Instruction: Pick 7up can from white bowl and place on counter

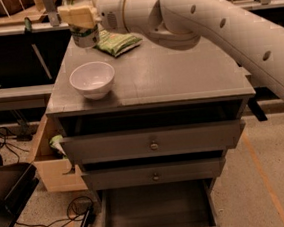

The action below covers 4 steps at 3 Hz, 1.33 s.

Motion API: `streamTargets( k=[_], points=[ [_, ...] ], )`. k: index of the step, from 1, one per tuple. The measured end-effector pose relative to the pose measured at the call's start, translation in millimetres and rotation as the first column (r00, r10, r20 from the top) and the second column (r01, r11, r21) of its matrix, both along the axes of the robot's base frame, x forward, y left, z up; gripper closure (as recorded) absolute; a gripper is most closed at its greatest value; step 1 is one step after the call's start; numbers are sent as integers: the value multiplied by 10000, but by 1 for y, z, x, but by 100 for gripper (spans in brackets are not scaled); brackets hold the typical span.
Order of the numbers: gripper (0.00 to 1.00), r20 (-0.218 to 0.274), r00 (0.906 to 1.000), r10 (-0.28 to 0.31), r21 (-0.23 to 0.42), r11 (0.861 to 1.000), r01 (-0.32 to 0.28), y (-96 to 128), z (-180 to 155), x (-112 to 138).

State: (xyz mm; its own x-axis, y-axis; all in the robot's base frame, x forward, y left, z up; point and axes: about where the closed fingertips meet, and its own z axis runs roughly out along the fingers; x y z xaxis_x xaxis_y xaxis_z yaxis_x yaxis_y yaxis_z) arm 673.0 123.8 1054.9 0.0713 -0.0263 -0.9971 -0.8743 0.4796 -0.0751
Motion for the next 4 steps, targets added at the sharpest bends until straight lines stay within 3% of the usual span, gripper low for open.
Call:
streamTargets(
  k=[1,2,3,4],
  points=[
    [100,189,9964,-829,2,9966,829,-40,30,15],
    [100,150,9838,-1787,-157,9837,1790,-78,28,23],
    [100,-19,9559,-2938,-237,9556,2937,-124,20,20],
    [100,-385,9210,-3876,-224,9218,3870,-166,-7,20]
  ],
)
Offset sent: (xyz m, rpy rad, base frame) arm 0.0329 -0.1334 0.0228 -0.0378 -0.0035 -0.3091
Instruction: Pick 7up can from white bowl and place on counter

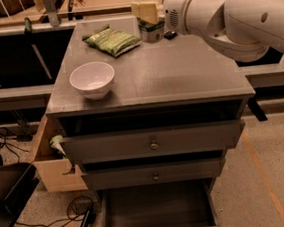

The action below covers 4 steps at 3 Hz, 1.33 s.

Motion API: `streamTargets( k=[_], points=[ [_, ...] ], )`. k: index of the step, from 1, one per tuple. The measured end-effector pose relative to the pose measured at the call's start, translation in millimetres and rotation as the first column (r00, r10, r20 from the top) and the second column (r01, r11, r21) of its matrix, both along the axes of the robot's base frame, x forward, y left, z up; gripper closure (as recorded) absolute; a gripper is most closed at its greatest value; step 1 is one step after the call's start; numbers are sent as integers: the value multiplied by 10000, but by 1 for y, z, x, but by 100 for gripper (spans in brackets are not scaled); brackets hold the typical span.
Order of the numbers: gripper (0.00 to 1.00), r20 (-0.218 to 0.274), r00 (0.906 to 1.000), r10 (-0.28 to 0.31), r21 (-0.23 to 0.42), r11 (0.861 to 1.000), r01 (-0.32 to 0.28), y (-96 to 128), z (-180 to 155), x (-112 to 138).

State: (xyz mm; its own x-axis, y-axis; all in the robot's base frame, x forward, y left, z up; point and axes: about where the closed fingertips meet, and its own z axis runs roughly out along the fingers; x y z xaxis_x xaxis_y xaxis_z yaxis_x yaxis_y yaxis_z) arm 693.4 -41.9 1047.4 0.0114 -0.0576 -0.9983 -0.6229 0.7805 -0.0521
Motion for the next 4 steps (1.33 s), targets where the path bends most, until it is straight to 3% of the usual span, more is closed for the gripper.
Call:
streamTargets(
  k=[1,2,3,4],
  points=[
    [100,-331,9980,-532,219,9983,539,-27,-32,4],
    [100,-789,9942,-728,354,9965,758,-42,-85,13],
    [100,-1085,9911,-767,437,9957,818,-41,-124,13],
    [82,-1091,9914,-719,461,9959,773,-38,-125,13]
  ],
)
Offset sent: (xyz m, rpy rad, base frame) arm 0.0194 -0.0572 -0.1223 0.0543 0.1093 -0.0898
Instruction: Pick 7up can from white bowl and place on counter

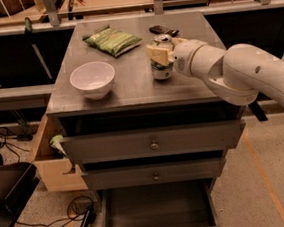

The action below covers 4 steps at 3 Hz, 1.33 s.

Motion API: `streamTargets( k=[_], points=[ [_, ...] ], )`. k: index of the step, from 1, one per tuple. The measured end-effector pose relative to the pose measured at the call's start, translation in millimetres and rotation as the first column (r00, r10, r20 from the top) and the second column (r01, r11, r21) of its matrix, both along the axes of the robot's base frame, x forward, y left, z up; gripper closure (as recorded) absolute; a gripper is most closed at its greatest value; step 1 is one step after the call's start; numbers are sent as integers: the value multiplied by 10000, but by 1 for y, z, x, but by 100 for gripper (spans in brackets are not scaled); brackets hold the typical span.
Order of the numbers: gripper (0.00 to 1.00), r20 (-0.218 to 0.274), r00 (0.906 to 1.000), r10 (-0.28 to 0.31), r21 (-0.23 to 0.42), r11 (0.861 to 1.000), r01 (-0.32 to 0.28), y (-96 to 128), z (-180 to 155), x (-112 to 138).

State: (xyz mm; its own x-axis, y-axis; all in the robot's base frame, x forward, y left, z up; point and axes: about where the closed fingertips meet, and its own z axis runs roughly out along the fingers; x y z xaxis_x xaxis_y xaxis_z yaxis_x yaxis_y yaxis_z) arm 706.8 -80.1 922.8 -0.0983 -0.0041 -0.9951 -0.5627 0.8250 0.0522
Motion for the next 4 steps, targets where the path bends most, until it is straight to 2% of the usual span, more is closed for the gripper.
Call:
streamTargets(
  k=[3,4],
  points=[
    [12,12,10000,98,5,10000,-98,7,1,0],
    [0,18,9999,140,7,9999,-140,10,2,0]
  ],
)
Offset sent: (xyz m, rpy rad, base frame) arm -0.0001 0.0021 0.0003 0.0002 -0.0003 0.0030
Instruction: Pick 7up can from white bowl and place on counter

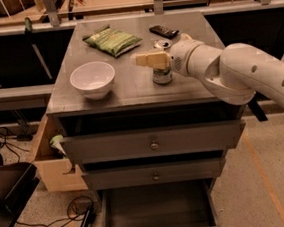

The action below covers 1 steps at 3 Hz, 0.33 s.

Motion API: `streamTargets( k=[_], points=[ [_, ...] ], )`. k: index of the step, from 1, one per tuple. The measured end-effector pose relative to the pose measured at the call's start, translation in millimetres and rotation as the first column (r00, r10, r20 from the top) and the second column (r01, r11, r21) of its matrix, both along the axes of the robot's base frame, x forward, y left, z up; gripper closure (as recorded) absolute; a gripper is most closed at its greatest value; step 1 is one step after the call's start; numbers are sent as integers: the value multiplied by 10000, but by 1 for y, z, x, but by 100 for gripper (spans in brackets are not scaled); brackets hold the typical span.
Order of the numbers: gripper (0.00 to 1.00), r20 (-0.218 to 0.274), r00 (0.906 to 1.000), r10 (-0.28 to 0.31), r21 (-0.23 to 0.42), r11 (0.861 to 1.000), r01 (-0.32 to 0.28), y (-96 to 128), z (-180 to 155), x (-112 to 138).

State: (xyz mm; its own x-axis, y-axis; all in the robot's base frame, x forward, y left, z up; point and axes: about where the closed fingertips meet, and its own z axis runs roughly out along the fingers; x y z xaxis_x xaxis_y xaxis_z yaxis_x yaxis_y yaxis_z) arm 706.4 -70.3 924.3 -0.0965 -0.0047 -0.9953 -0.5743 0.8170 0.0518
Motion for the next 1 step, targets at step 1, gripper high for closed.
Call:
streamTargets(
  k=[1],
  points=[
    [0,0,10000,0,0,10000,0,0,0,0]
  ],
)
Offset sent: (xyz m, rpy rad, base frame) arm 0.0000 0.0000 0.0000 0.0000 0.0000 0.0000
